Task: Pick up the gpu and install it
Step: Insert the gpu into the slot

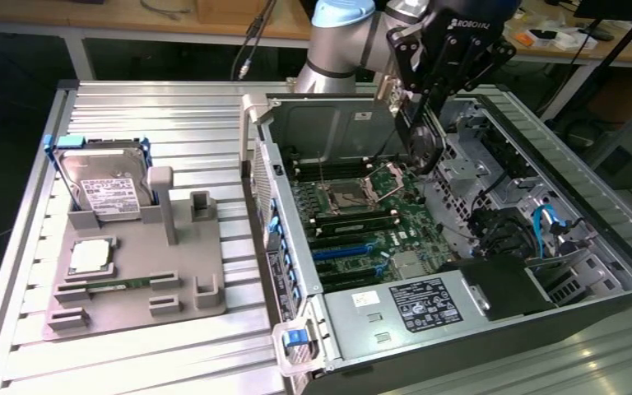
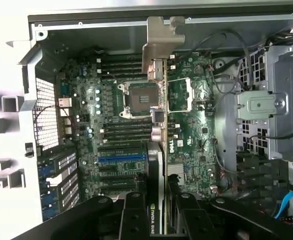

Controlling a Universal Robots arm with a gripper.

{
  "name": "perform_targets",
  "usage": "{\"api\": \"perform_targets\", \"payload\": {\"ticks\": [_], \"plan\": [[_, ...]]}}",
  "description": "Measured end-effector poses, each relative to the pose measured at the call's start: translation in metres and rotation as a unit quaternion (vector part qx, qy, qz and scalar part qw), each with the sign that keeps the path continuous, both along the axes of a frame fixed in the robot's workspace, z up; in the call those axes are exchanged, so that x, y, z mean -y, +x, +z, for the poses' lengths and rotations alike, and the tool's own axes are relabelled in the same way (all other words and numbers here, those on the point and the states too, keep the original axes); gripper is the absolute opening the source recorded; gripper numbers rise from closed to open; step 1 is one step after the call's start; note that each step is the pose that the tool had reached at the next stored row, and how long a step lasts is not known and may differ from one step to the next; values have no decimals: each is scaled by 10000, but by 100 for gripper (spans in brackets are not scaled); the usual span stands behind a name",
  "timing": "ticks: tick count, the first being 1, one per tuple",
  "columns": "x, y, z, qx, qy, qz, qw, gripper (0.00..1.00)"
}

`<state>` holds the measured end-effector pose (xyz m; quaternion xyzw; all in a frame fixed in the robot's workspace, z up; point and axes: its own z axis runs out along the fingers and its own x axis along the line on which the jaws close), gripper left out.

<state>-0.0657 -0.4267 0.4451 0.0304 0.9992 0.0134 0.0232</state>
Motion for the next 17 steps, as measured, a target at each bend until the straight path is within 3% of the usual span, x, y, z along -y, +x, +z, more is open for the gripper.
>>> {"api": "perform_targets", "payload": {"ticks": [6, 9, 11, 13, 14, 15, 17], "plan": [[0, 21, -3, -1, 0, 574, 9984, 27], [0, 24, -5, -1, 2, 599, 9982, 27], [-1, 25, -26, -84, -10, 599, 9982, 27], [-2, 31, -58, -146, -7, 599, 9981, 27], [-3, 36, -75, -200, -5, 600, 9980, 27], [-2, 36, -78, -215, -5, 599, 9980, 27], [-2, 37, -79, -215, -5, 599, 9980, 27]]}}
